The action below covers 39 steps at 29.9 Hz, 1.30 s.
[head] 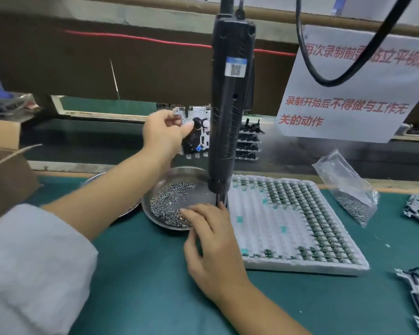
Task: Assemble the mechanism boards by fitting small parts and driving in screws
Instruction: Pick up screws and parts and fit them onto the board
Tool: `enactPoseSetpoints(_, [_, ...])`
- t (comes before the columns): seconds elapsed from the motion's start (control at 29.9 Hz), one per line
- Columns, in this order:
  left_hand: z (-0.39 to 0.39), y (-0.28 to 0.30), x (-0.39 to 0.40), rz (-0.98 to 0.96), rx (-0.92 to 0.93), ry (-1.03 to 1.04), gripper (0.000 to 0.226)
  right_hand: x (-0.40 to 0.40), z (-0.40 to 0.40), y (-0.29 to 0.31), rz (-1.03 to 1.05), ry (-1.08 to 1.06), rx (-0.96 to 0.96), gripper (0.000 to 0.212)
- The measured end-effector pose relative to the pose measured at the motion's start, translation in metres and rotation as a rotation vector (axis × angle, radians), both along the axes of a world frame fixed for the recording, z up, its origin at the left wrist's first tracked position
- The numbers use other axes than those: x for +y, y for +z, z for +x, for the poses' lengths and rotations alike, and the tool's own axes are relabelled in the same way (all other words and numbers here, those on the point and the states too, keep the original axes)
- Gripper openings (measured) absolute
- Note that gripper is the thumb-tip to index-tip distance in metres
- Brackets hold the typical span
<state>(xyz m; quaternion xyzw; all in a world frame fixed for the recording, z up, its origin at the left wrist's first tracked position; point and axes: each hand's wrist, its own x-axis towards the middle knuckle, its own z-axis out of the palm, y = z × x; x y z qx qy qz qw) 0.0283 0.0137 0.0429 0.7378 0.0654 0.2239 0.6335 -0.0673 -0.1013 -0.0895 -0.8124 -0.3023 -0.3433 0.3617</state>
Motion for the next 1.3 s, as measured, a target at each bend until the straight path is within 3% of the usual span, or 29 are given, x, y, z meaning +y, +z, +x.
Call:
enactPoseSetpoints(0.1, [-0.037,-0.007,0.053,-0.186,0.166,-0.026,0.014,-0.003,-0.005,0.004,0.129,0.025,-0.084,0.036])
enactPoseSetpoints(0.2, [-0.087,-0.021,0.081,-0.204,0.352,-0.058,0.022,-0.01,-0.02,0.005,0.129,0.104,-0.275,0.035])
enactPoseSetpoints(0.3, [-0.134,-0.047,0.088,-0.218,0.507,-0.105,0.038,-0.004,-0.038,0.008,-0.028,0.226,-0.343,0.029])
enactPoseSetpoints(0.43, [-0.176,-0.08,0.073,-0.41,0.537,-0.157,0.013,0.004,-0.053,0.011,-0.404,0.325,-0.243,0.035])
enactPoseSetpoints(0.5, [-0.181,-0.089,0.074,-0.466,0.498,-0.13,0.021,0.002,-0.054,0.009,-0.533,0.334,-0.201,0.033])
enactPoseSetpoints(0.57, [-0.182,-0.093,0.083,-0.235,0.473,-0.083,0.034,0.002,-0.053,0.008,-0.56,0.336,-0.15,0.027])
enactPoseSetpoints(0.7, [-0.179,-0.097,0.119,0.789,0.227,0.157,0.021,0.006,-0.049,0.004,-0.557,0.296,-0.102,0.024])
enactPoseSetpoints(0.73, [-0.175,-0.1,0.127,0.985,0.203,0.187,0.031,0.007,-0.049,0.002,-0.556,0.275,-0.093,0.026])
enactPoseSetpoints(0.8, [-0.167,-0.106,0.14,1.182,0.251,0.187,0.054,0.008,-0.047,0.0,-0.539,0.246,-0.07,0.031])
enactPoseSetpoints(0.97, [-0.158,-0.114,0.149,1.181,0.275,0.168,0.067,0.009,-0.047,0.0,-0.465,0.258,0.009,0.026])
enactPoseSetpoints(1.14, [-0.16,-0.115,0.149,1.198,0.1,0.203,0.076,0.009,-0.048,0.001,-0.445,0.271,0.061,0.025])
enactPoseSetpoints(1.3, [-0.167,-0.104,0.136,1.025,-0.042,0.208,0.071,0.009,-0.047,0.001,-0.46,0.234,0.044,0.023])
